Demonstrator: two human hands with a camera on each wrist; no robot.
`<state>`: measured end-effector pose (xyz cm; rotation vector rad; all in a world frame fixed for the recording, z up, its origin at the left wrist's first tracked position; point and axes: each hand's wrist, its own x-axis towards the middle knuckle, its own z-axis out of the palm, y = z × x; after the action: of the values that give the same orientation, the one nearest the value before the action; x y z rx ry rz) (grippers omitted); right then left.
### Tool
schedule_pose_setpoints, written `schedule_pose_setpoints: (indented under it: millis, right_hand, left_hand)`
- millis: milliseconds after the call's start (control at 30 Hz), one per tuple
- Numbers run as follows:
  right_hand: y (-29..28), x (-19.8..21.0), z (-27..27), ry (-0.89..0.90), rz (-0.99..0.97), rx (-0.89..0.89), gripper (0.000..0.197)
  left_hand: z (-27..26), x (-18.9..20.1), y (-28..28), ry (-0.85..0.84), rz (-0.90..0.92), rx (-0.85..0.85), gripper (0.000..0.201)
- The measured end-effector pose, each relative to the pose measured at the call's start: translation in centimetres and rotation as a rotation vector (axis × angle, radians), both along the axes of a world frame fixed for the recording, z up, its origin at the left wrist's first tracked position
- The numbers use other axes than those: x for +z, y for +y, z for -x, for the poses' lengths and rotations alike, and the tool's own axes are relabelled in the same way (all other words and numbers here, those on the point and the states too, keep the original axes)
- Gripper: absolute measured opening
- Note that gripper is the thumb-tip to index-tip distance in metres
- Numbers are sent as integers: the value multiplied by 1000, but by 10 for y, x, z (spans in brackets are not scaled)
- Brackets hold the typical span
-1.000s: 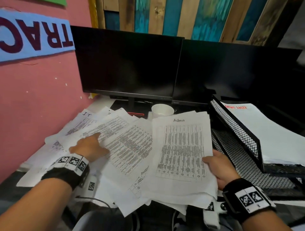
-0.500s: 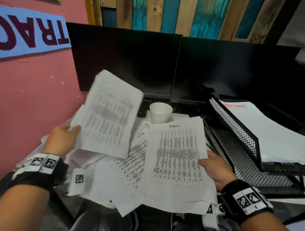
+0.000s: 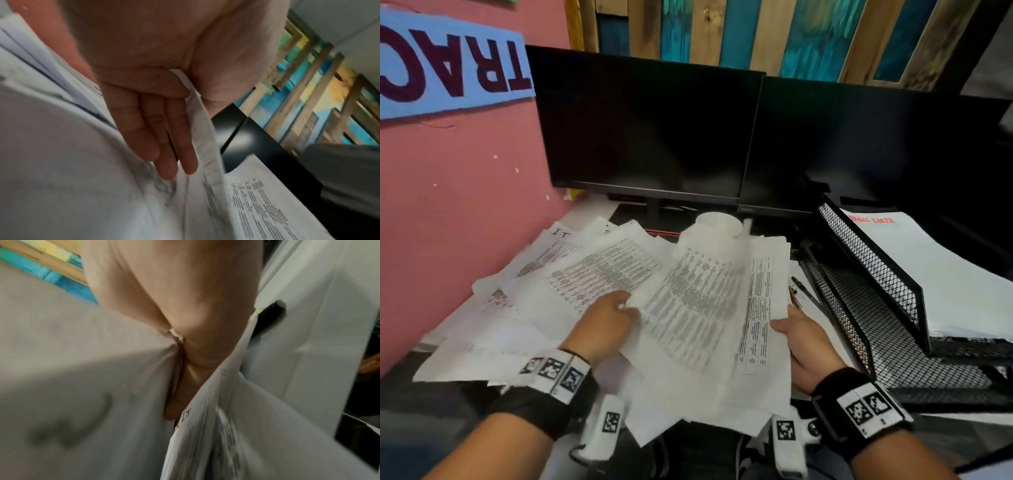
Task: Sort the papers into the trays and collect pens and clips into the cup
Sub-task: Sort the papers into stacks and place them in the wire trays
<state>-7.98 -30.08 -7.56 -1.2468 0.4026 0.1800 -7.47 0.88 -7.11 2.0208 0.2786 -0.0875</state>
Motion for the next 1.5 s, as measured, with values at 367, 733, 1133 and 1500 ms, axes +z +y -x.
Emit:
schedule_pose_setpoints:
  millis: [367, 733, 1133, 1500]
  right_hand:
    - [0, -11, 7, -17, 160, 125, 29]
    - [2, 57, 21, -279, 448, 249, 43]
    - [40, 118, 22, -734, 601, 66, 50]
    - [44, 74, 22, -516, 476, 20, 37]
  left_hand:
    - [17, 5, -30, 12, -74, -195, 12]
    - [12, 17, -11, -2, 274, -151, 83]
    - [15, 110, -36, -656, 278, -45, 39]
    - [15, 65, -28, -405, 300, -169, 32]
